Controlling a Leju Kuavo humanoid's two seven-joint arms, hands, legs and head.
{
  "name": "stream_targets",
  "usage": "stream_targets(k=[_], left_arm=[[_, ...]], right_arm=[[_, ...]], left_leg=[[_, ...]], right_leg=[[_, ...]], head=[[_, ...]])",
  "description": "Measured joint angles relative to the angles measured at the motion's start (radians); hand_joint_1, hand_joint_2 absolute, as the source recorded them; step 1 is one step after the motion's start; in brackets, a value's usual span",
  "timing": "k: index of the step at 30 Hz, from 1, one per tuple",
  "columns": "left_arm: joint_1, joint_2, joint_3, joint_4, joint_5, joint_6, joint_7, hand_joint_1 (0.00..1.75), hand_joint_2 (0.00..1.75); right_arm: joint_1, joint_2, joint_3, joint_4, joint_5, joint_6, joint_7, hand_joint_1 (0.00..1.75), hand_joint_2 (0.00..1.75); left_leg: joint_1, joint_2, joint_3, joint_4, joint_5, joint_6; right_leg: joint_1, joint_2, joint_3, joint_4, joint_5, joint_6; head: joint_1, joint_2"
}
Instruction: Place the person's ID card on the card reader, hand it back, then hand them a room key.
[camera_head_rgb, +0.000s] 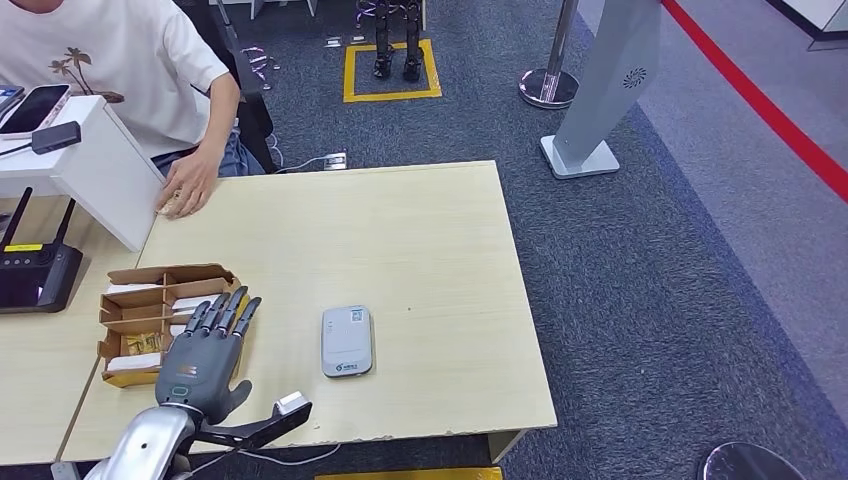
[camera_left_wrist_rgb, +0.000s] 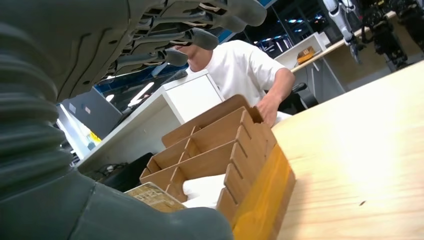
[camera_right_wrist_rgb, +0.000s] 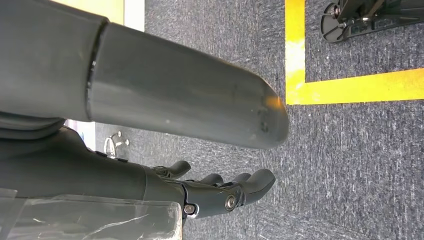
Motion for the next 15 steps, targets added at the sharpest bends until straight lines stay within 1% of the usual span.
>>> stream_targets(k=[3, 7, 15], left_arm=[[-0.015, 0.020, 0.000, 0.014, -0.010, -0.024, 0.003, 0.00, 1.75], [-0.032, 0.039, 0.001, 0.029, -0.014, -0.032, 0.004, 0.00, 1.75], [-0.046, 0.050, 0.001, 0.051, -0.015, -0.038, 0.004, 0.00, 1.75]], right_arm=[[0.000, -0.003, 0.000, 0.000, 0.000, 0.002, 0.000, 0.00, 0.00], [0.000, -0.006, 0.000, 0.000, 0.004, 0.003, 0.000, 0.00, 0.00], [0.000, -0.008, 0.000, 0.000, 0.009, 0.002, -0.007, 0.00, 0.00]], left_leg=[[0.000, 0.000, 0.000, 0.000, 0.000, 0.000], [0.000, 0.000, 0.000, 0.000, 0.000, 0.000], [0.000, 0.000, 0.000, 0.000, 0.000, 0.000]], right_leg=[[0.000, 0.000, 0.000, 0.000, 0.000, 0.000], [0.000, 0.000, 0.000, 0.000, 0.000, 0.000], [0.000, 0.000, 0.000, 0.000, 0.000, 0.000]], head=[[0.000, 0.000], [0.000, 0.000], [0.000, 0.000]])
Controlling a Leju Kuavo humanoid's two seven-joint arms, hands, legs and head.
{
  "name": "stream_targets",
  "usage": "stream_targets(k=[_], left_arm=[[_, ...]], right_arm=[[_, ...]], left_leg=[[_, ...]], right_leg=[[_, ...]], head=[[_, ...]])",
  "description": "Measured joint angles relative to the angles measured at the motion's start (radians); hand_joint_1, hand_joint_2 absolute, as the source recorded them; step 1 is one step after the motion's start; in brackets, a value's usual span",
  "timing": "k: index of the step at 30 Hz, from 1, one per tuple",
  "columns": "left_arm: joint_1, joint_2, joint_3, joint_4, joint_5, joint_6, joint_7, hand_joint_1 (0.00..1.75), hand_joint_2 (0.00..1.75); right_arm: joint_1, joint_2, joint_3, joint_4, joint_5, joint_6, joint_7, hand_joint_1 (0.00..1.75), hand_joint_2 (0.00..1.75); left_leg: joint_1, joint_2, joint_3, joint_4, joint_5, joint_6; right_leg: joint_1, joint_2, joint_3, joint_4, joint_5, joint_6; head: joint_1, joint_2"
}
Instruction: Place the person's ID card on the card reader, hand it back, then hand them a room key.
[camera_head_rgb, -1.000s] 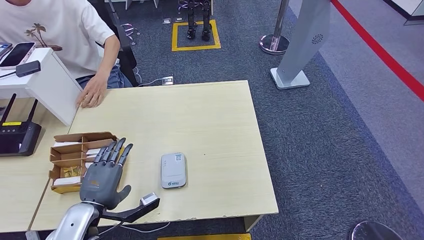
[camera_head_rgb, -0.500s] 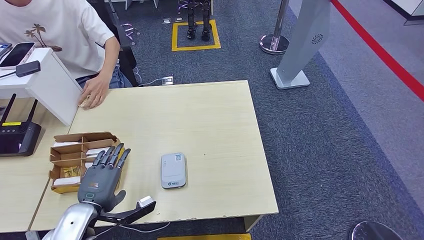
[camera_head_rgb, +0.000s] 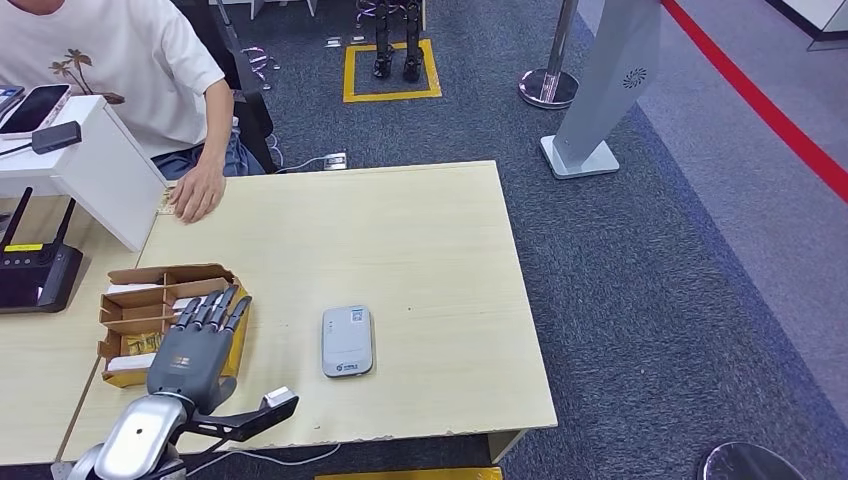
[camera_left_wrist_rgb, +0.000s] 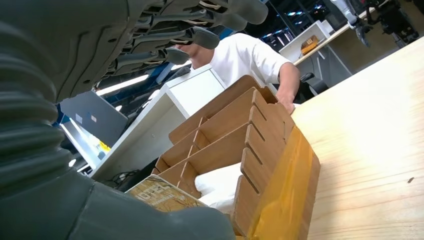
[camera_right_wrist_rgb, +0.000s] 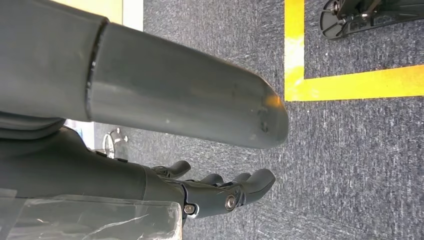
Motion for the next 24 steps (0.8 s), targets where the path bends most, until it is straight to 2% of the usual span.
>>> stream_targets(k=[17, 24], left_arm=[[0.031, 0.000, 0.000, 0.001, 0.009, 0.009, 0.001, 0.00, 1.75], [0.074, -0.003, 0.000, -0.026, 0.009, 0.021, 0.010, 0.00, 1.75]], right_arm=[[0.000, -0.001, 0.000, 0.000, -0.015, -0.002, -0.002, 0.00, 0.00], [0.000, -0.002, 0.000, 0.000, -0.026, -0.005, -0.002, 0.00, 0.00]], left_leg=[[0.000, 0.000, 0.000, 0.000, 0.000, 0.000], [0.000, 0.000, 0.000, 0.000, 0.000, 0.000]], right_leg=[[0.000, 0.000, 0.000, 0.000, 0.000, 0.000], [0.000, 0.000, 0.000, 0.000, 0.000, 0.000]], head=[[0.000, 0.000], [0.000, 0.000]])
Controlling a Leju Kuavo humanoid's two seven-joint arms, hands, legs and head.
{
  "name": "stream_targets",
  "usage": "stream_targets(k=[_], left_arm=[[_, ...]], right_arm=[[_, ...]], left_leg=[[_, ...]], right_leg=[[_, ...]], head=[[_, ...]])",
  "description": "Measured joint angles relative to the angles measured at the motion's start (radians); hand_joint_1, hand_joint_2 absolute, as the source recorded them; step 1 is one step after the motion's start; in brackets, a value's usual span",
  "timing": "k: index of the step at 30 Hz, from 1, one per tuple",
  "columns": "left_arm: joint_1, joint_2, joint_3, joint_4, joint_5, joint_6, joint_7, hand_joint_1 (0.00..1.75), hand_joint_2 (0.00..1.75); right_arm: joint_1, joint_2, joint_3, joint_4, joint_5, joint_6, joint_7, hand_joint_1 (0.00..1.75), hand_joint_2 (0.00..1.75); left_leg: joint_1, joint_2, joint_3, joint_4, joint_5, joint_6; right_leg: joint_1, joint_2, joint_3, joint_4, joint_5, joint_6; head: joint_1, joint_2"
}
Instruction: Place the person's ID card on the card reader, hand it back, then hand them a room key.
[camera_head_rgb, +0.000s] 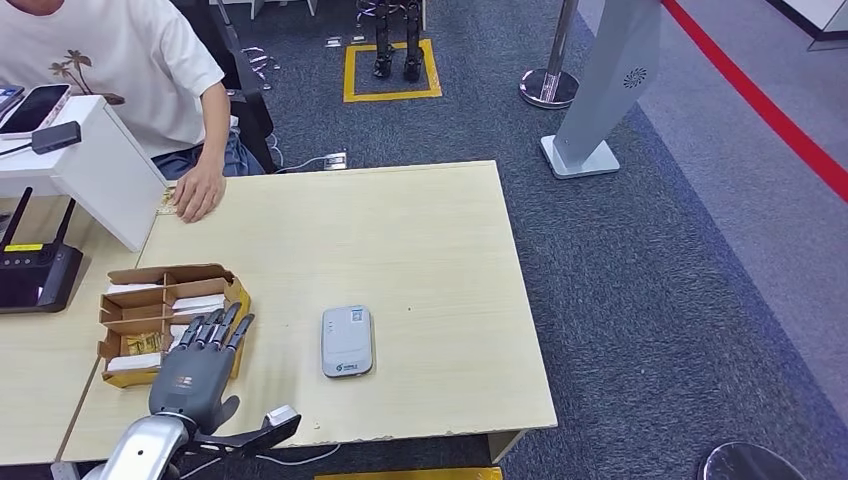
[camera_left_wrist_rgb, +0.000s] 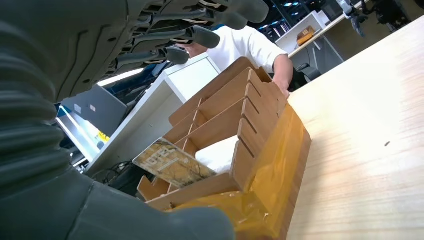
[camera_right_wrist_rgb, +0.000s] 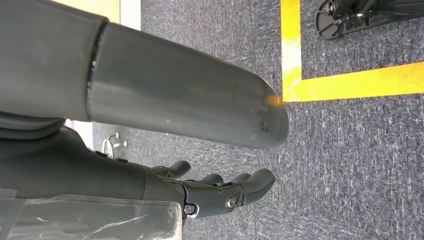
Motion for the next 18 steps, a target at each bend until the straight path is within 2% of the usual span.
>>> stream_targets(k=[18], left_arm=[[0.054, -0.020, 0.029, -0.051, -0.015, 0.015, 0.057, 0.00, 1.75]], right_arm=[[0.000, 0.000, 0.000, 0.001, -0.002, -0.001, 0.017, 0.00, 0.00]], left_leg=[[0.000, 0.000, 0.000, 0.000, 0.000, 0.000]], right_leg=[[0.000, 0.000, 0.000, 0.000, 0.000, 0.000]], head=[[0.000, 0.000]])
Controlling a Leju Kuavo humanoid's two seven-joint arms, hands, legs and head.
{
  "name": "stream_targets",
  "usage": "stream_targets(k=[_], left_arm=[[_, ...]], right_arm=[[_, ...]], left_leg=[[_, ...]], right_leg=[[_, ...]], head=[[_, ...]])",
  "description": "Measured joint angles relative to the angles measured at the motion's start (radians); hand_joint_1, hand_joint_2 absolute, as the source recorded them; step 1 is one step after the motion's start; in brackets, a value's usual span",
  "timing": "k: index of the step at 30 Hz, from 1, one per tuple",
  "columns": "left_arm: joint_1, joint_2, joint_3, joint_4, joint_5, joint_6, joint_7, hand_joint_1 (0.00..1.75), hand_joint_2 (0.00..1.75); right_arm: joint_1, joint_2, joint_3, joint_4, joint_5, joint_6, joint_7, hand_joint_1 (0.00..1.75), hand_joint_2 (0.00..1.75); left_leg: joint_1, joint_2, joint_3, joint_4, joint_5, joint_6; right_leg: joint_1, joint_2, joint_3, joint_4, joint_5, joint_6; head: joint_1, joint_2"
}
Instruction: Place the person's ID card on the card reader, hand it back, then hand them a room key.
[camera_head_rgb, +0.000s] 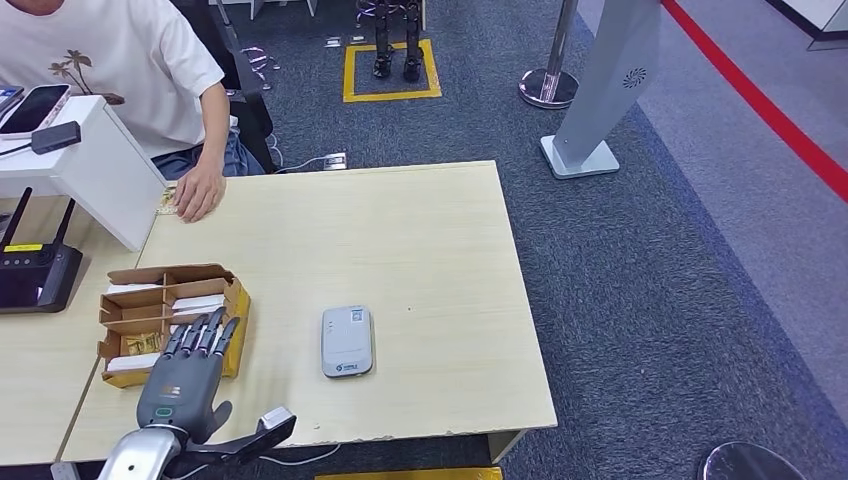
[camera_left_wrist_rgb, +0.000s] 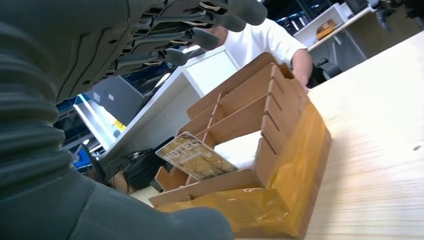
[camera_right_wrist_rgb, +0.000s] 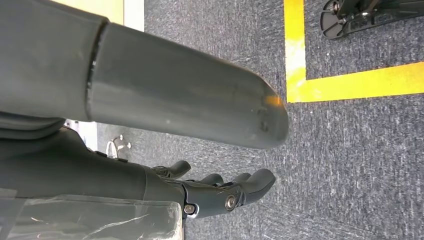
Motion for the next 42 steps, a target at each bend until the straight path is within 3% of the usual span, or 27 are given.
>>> stream_targets(k=[17, 27, 42], left_arm=[[0.008, -0.001, 0.008, -0.038, -0.001, 0.033, 0.134, 0.00, 1.75], [-0.017, -0.030, 0.090, -0.028, -0.001, 0.035, 0.007, 0.00, 1.75], [-0.036, -0.100, 0.145, 0.025, -0.001, 0.049, -0.085, 0.00, 1.75]], right_arm=[[0.000, 0.000, 0.000, 0.000, 0.001, -0.005, 0.000, 0.00, 0.00], [0.000, -0.006, 0.005, 0.000, 0.019, -0.002, -0.003, 0.00, 0.00], [0.000, -0.022, 0.014, 0.000, 0.016, -0.004, -0.005, 0.00, 0.00]], left_leg=[[0.000, 0.000, 0.000, 0.000, 0.000, 0.000], [0.000, 0.000, 0.000, 0.000, 0.000, 0.000], [0.000, 0.000, 0.000, 0.000, 0.000, 0.000]], right_leg=[[0.000, 0.000, 0.000, 0.000, 0.000, 0.000], [0.000, 0.000, 0.000, 0.000, 0.000, 0.000], [0.000, 0.000, 0.000, 0.000, 0.000, 0.000]], head=[[0.000, 0.000], [0.000, 0.000], [0.000, 0.000]])
